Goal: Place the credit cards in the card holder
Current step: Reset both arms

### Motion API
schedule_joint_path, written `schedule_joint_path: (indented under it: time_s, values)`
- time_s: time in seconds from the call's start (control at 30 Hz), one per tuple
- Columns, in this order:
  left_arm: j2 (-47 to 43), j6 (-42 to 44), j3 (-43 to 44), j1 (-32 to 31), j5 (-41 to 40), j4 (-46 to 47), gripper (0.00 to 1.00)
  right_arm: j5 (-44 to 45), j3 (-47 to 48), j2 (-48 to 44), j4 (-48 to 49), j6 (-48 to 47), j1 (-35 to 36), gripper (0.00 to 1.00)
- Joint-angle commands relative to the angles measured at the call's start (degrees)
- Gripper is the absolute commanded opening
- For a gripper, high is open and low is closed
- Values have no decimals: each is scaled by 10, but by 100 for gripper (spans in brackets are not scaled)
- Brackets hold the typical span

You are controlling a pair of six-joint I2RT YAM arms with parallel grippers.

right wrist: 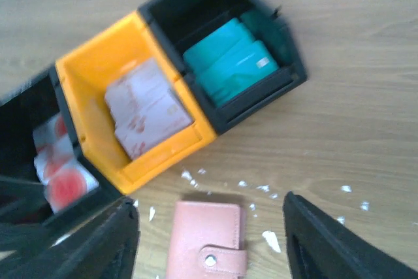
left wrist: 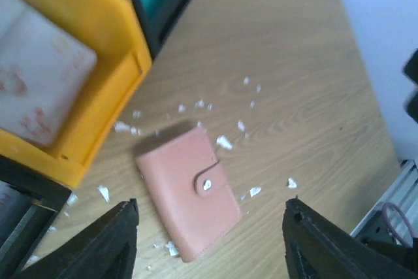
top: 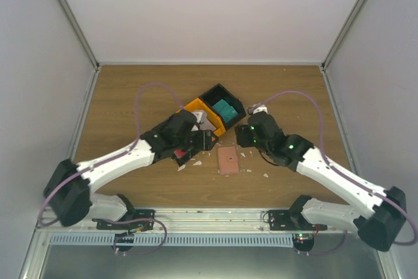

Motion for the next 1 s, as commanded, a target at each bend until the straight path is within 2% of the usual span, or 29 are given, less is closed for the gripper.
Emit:
schedule_joint_path:
  time_s: [0.0,0.07,0.17,0.23,0.27,0.6,0.77,0.97]
  values:
    - [-113,25,-16,4,-108,3,67,107,24,-66,-54,-49,-11,65]
    - [-168,34,-20,4,-164,-7,83,139,36,-100,-61,-79,-12,71]
    - [-251,70,-21,5,-219,-20,99,185,59,-140,-82,-103,-13,86]
    - [-293,85,-15,5,-265,-46,99,208,71,-163,-97,-112,-14,97]
    - [-312,92,-10,4,-285,-58,99,217,75,-179,-101,-117,-13,99]
    - [-473,152,21,5,-406,-116,99,287,116,-277,-129,-119,-14,100]
    - [-532,177,30,5,-439,-125,99,296,115,-303,-137,-89,-13,100]
    - [-563,180,42,5,-457,-144,99,301,115,-308,-148,-71,-13,100]
